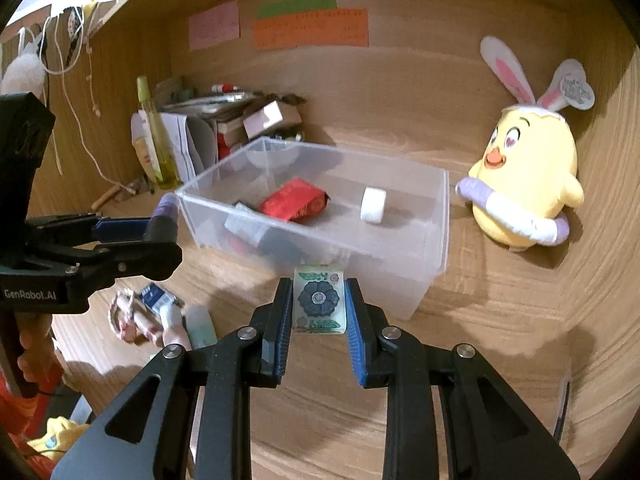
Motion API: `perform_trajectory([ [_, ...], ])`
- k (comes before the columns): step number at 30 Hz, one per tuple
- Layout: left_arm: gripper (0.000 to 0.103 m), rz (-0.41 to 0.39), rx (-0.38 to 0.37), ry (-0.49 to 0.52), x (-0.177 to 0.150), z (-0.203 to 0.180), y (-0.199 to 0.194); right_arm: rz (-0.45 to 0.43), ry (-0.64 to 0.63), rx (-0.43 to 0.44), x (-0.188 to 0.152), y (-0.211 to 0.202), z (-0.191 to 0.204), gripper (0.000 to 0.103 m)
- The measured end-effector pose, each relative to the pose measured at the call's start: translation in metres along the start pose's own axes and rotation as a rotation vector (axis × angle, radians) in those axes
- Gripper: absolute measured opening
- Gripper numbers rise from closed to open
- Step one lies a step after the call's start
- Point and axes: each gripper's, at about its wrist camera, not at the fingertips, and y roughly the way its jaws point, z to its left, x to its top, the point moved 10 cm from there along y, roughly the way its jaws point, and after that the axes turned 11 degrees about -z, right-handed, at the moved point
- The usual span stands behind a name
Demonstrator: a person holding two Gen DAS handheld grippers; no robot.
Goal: Organize objects
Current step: 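Carry the tag over the box with the right tool while the left tool grasps the purple-capped bottle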
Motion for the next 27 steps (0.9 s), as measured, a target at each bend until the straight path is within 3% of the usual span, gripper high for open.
perform_trajectory([
  [4,0.062,-0.043,0.001,0.008,0.015,-0.001,-0.004,-0.033,0.009,-0.007,0.015,-0.001,-0.001,0.022],
  [6,0.054,-0.065,0.0,0.014,0.022,-0.002,-0.006,-0.048,0.015,-0.011,0.022,-0.001,-0.004,0.022],
  [13,0.053,-0.105,0.016,0.038,0.042,-0.002,-0.002,-0.086,0.034,-0.017,0.045,0.001,-0.013,0.023],
  [21,0.057,-0.028,0.031,0.042,0.018,0.013,0.011,-0.06,0.061,-0.02,0.043,0.016,-0.02,0.023],
  [23,0.064,-0.009,0.039,0.079,0.01,0.013,0.015,-0.049,0.066,-0.024,0.041,0.021,-0.023,0.023],
  [27,0.066,0.045,0.069,0.151,-0.006,0.016,0.032,-0.027,0.069,-0.042,0.039,0.03,-0.03,0.023],
])
